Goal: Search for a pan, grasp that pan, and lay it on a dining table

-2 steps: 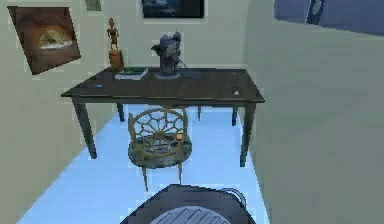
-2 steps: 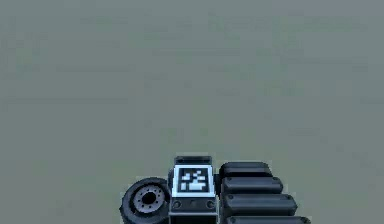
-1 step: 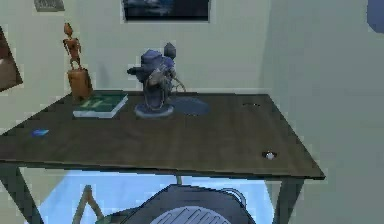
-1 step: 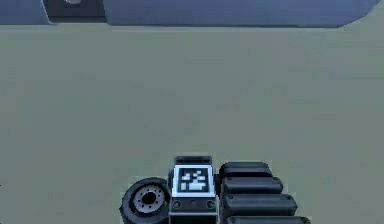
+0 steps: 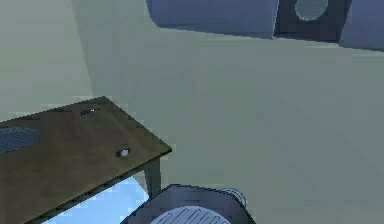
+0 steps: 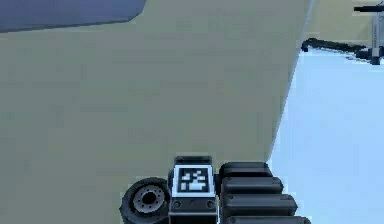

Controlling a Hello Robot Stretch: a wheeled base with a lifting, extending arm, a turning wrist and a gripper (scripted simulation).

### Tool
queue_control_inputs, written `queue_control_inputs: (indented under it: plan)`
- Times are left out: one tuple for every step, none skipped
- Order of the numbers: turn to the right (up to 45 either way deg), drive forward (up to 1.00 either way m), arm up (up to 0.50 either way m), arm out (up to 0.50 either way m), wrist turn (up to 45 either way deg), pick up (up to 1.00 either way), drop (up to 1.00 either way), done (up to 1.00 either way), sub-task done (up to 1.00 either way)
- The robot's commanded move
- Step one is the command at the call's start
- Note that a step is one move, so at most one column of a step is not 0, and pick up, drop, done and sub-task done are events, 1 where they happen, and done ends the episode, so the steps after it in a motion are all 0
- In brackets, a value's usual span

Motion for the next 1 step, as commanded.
queue_control_inputs:
  plan:
    - [45.0, 0.00, 0.00, 0.00, 0.0, 0.00, 0.00, 0.00, 0.00]
